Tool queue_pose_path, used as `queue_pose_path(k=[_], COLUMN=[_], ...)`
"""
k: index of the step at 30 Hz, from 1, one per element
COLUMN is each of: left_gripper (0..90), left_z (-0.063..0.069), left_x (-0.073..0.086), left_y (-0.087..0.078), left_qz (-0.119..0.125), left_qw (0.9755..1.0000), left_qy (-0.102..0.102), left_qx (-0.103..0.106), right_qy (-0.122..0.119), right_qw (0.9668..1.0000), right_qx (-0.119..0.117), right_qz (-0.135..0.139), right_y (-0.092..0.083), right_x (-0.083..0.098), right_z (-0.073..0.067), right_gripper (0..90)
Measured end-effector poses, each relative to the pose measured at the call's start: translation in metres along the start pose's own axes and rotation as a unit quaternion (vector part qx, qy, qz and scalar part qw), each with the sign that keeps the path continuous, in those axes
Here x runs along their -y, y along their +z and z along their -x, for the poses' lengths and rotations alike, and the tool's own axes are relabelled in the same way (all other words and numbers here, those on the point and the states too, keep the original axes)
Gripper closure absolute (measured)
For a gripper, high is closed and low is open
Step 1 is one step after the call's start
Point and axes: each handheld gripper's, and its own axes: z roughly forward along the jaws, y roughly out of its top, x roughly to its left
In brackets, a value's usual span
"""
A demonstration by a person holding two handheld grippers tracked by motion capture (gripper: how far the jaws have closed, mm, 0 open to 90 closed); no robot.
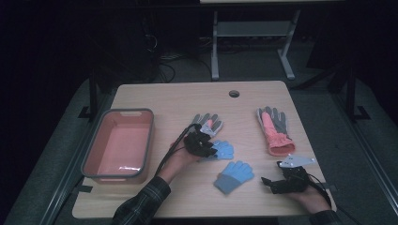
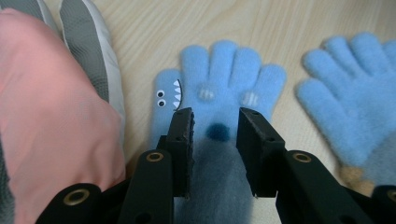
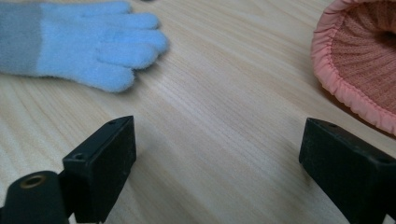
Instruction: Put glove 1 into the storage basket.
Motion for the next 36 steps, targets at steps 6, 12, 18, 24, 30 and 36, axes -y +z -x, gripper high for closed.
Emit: queue_pose_path(k=[6, 12, 18, 24, 30, 36], left_gripper=[69.6, 86.4, 87.8, 88.0, 88.0, 88.0], left_z=[0.002, 0.005, 0.003, 0.0, 0.003, 0.006], left_x=[0.001, 0.001, 0.0, -0.001, -0.002, -0.002], left_y=[0.01, 0.011, 0.007, -0.008, -0.019, -0.024], left_qz=[-0.022, -0.033, -0.026, 0.0, 0.013, 0.022], left_qw=[0.9997, 0.9993, 0.9996, 0.9994, 0.9988, 0.998], left_qy=[0.006, 0.016, -0.006, -0.031, -0.043, -0.054], left_qx=[-0.004, -0.006, -0.002, 0.012, 0.019, 0.025], right_qy=[0.0, 0.0, 0.0, 0.0, -0.011, -0.039], right_qw=[1.0, 1.0, 1.0, 1.0, 0.9999, 0.9972], right_qx=[0.0, 0.0, 0.0, 0.001, -0.005, -0.063], right_qz=[0.0, 0.0, 0.0, 0.0, -0.004, 0.014], right_y=[0.0, 0.0, 0.0, 0.0, -0.005, -0.011], right_x=[0.0, 0.0, 0.0, 0.0, -0.008, -0.017], right_z=[0.0, 0.0, 0.0, 0.0, -0.008, -0.024], right_gripper=[10.8, 10.8, 10.8, 10.9, 30.4, 81.3])
